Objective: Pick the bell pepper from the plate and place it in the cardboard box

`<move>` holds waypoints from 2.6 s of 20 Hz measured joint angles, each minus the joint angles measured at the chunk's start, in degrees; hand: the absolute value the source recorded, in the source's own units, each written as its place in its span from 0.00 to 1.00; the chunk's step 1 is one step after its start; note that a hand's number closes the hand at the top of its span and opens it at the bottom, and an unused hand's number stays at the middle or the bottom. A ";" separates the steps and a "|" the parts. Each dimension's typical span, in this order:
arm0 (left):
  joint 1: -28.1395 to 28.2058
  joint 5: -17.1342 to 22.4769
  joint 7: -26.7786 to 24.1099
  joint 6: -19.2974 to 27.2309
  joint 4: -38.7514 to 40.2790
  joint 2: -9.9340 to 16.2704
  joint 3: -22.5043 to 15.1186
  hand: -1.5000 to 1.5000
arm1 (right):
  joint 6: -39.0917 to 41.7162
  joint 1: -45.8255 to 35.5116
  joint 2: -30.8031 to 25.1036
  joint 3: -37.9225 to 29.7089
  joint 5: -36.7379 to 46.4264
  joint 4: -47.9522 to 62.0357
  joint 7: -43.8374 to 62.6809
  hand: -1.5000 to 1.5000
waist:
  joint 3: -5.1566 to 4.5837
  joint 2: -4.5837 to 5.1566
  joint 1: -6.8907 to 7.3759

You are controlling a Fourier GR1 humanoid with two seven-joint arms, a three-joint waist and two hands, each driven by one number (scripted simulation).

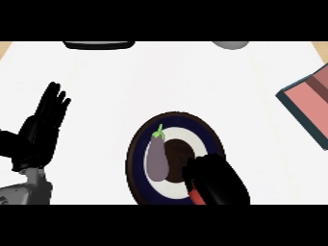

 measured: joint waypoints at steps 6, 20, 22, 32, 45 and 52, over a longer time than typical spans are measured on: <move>-0.28 -0.19 1.50 0.38 -1.33 0.13 0.02 0.50 | 5.31 2.77 -3.97 2.54 2.19 -13.79 1.19 1.00 | -0.01 -0.03 -0.03; 0.22 0.13 1.36 -0.16 -1.87 0.34 0.33 0.50 | 10.40 -4.66 5.96 -12.54 -0.74 -31.37 15.86 1.00 | -0.02 0.08 0.23; 0.54 -0.21 0.75 -0.02 -1.48 -0.17 -0.07 0.50 | 11.16 -7.64 6.25 -17.83 -1.95 -30.65 16.65 1.00 | 0.00 0.13 0.29; 1.28 -0.21 0.34 -0.52 -2.35 0.01 0.06 0.50 | 15.88 -22.31 -1.37 -47.04 -17.37 -18.66 12.30 1.00 | 0.02 0.15 0.42; -1.32 -1.19 1.45 0.64 -0.42 -0.85 -0.55 0.50 | -2.44 -28.35 -15.62 -54.09 -11.89 15.16 -5.54 1.00 | 0.03 0.29 0.84; -0.43 -1.59 -0.01 0.27 -0.73 -1.27 -1.24 0.50 | -1.22 -28.93 -23.07 -50.62 -4.48 31.87 -9.32 0.00 | 0.01 0.59 1.56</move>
